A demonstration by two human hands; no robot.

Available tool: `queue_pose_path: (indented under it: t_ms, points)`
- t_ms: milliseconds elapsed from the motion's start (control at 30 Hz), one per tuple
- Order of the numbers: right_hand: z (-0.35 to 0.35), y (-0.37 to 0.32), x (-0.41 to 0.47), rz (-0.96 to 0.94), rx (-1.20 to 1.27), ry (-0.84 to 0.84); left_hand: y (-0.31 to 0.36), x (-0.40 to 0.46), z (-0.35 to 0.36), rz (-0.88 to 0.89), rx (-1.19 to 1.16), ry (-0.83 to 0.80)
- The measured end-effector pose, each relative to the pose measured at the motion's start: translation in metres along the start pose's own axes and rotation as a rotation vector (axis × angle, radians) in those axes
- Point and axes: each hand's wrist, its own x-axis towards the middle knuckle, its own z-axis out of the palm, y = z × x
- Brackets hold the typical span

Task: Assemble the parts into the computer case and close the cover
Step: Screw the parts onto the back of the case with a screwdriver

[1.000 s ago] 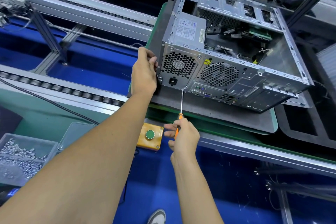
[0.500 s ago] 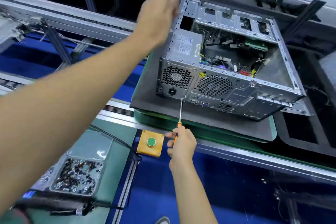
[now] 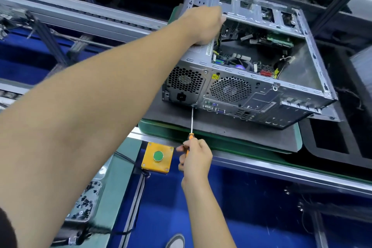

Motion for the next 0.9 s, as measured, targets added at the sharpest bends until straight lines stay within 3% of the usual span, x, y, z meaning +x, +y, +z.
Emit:
queue_pose_path:
  t_ms: [400,567,700,800,900]
  points:
    - [-0.002,0.006,0.006,-0.039,-0.032,0.039,-0.001,0.012,-0.003,-0.032,-0.05,-0.018]
    - [0.001,0.011,0.008,-0.111,-0.021,0.139,-0.001,0.01,-0.004,-0.054,-0.005,-0.012]
    - [0.006,0.004,-0.001,0.051,0.098,0.083,-0.001,0.008,-0.004,-0.046,0.014,-0.016]
    - [0.008,-0.005,-0.008,0.301,0.405,-0.067,0.0,0.007,-0.004,-0.043,0.008,-0.011]
    - [0.008,-0.007,-0.008,0.373,0.487,-0.201,0.0,0.007,-0.004,-0.044,-0.006,-0.018]
